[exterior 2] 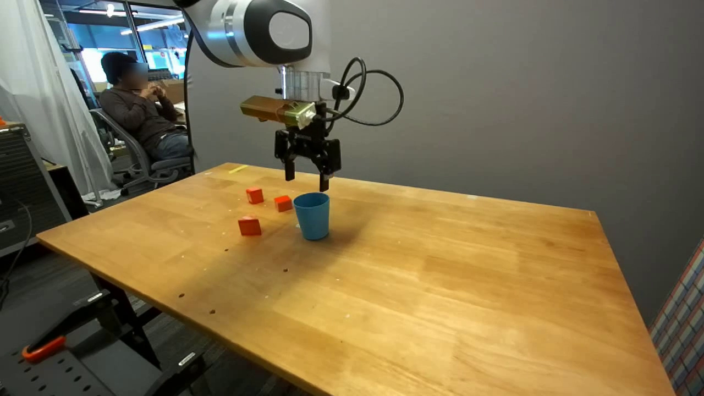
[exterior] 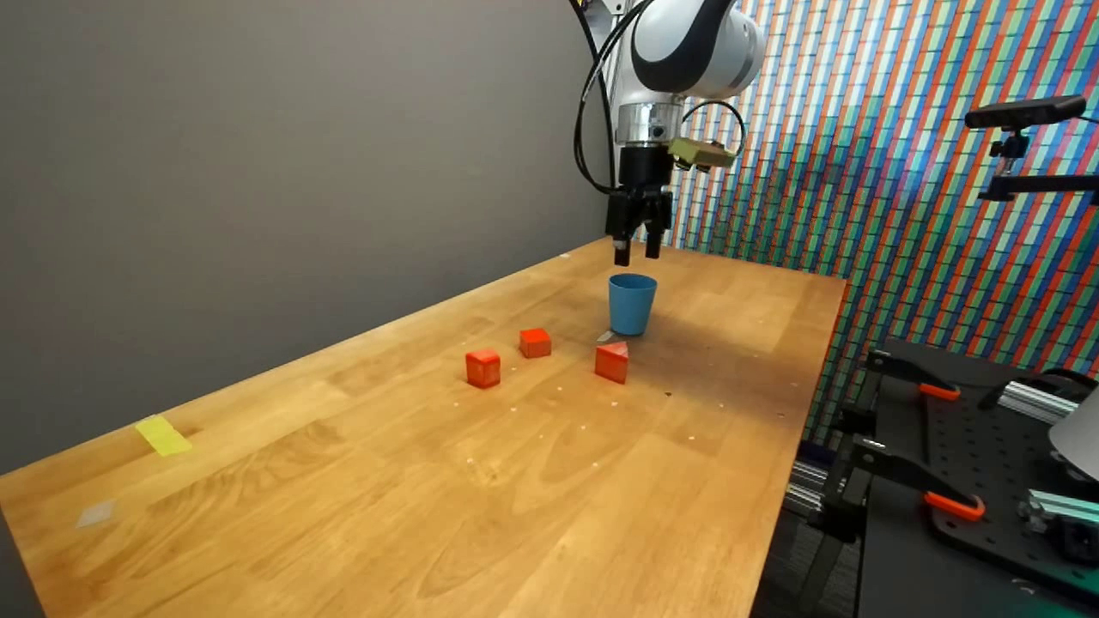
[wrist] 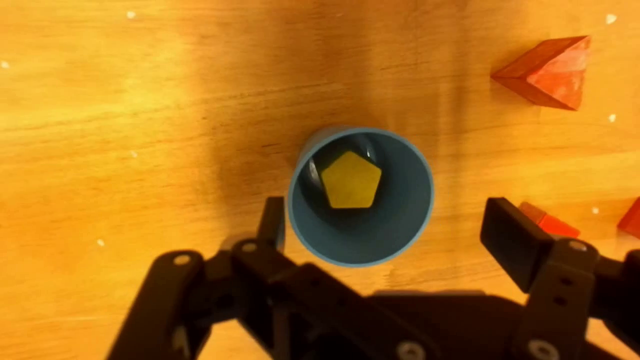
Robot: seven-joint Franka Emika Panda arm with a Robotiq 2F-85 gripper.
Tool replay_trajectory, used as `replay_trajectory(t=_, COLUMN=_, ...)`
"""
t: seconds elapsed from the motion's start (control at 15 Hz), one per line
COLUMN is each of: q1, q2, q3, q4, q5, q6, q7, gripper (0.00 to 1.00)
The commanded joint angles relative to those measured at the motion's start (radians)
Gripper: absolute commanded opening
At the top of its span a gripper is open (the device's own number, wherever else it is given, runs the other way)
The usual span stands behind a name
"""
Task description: Put the yellow block in the blue cup
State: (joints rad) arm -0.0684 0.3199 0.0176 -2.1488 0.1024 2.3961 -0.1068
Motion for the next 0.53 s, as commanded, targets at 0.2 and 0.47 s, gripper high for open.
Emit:
replay_trajectory(t=0.2, q1=0.054, q2=-0.188, q3=0.004, q4=-0.046, q5=-0.119, q6=-0.158, q7=-0.031, gripper=0.99)
replay_trajectory(t=0.47, q1=0.059, q2=-0.161, q3=0.001, q4=-0.022, q5=-0.1, q6=-0.154, q7=-0.015, gripper=1.0)
